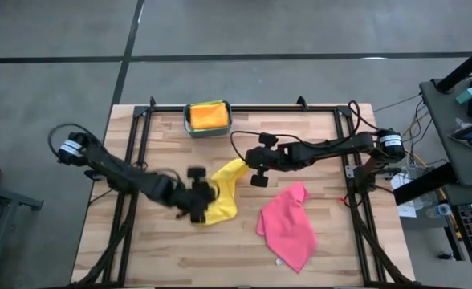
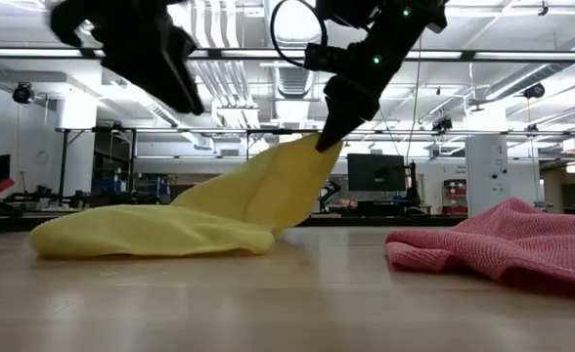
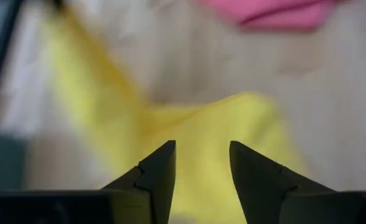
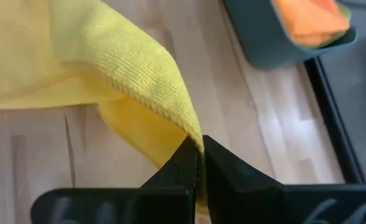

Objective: Fold microfiber towels
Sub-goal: Fold the yellow towel

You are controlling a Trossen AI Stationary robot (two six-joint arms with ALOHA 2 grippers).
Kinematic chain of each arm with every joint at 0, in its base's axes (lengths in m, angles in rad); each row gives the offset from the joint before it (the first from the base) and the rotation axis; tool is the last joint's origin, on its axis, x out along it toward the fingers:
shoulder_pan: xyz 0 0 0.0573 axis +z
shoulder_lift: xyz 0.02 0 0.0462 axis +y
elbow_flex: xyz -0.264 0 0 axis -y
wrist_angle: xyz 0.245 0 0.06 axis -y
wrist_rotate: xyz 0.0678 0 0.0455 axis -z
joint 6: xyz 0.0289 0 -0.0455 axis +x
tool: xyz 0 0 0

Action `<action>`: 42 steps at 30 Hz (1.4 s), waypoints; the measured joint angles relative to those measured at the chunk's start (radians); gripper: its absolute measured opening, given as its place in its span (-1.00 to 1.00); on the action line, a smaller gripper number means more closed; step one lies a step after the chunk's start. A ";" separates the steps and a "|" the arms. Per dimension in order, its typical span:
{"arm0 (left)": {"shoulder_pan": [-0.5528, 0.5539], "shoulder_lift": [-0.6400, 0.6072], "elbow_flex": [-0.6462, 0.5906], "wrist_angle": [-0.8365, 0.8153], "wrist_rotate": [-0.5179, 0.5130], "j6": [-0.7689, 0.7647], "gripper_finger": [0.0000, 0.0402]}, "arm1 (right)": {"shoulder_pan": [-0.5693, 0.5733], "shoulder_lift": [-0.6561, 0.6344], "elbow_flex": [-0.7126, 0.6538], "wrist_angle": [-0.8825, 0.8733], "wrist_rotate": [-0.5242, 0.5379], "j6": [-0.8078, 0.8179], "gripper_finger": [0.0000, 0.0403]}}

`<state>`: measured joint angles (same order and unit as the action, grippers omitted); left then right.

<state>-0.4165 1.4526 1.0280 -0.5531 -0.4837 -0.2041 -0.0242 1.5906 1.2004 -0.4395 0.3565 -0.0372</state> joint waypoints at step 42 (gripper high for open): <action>-0.072 0.526 0.082 0.259 -0.203 -0.293 -0.27 | 0.065 -0.002 -0.158 0.056 -0.125 0.203 -0.96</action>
<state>-0.4889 1.9785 1.1096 -0.2945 -0.6865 -0.4975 0.0404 1.5887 1.0424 -0.3831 0.2317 0.1654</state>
